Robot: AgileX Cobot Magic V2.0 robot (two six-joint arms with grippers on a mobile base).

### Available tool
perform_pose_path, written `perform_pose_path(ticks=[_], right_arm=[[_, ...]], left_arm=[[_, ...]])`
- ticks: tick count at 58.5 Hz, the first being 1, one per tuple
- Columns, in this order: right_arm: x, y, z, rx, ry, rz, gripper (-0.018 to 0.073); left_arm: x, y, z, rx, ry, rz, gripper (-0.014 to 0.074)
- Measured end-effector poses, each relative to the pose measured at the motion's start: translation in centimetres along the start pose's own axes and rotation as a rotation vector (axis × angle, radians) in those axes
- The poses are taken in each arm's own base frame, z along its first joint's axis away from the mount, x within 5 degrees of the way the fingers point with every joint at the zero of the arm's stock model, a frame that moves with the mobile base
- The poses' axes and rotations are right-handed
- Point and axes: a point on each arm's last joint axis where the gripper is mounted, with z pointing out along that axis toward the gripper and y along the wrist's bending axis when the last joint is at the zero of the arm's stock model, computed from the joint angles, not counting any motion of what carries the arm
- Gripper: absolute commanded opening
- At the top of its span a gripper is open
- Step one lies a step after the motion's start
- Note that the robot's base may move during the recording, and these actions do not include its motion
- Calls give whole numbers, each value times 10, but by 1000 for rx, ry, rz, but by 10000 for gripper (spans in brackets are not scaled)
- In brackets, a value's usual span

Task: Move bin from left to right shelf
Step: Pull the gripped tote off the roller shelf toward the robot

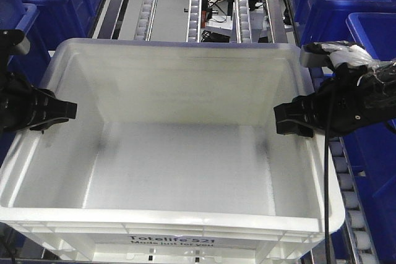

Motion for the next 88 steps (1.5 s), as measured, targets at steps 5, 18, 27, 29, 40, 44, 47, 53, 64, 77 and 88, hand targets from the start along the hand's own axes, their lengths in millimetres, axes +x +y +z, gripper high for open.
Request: perform_pose_path(ticks=[5, 18, 27, 29, 40, 44, 47, 53, 64, 77, 88], right_arm=[[-2, 1, 0, -3, 3, -3, -4], [-11, 5, -8, -14, -12, -22, -4], [-12, 6, -12, -19, -25, -36, -4], [-12, 7, -14, -21, -31, -37, -4], [-12, 11, -29, -23, -89, -49, -4], [-12, 13, -34, -23, -114, -54, -4], [-12, 14, -38, -23, -128, -57, -4], [-11, 15, -44, -23, -156, -65, -4], [-10, 18, -54, -21, -193, -81, -4], [-9, 20, -61, -27, -233, -89, -4], [3, 18, -59, -32, -260, -66, -4]], left_arm=[[0, 0, -2, -3, -6, 4, -8], [2, -1, -16, -6, -46, 7, -8], [2, -2, -24, -7, -72, 4, -8], [2, -3, -25, -6, -76, 3, -8], [2, -5, -34, 5, -112, -2, -8], [1, -6, -38, 10, -138, -4, -8], [1, -6, -41, 13, -156, -4, -8], [0, -8, -47, 27, -185, -14, -8], [0, -11, -59, 49, -246, -27, -8], [1, -13, -68, 54, -278, -25, -8], [1, -13, -68, 56, -277, -19, -8]])
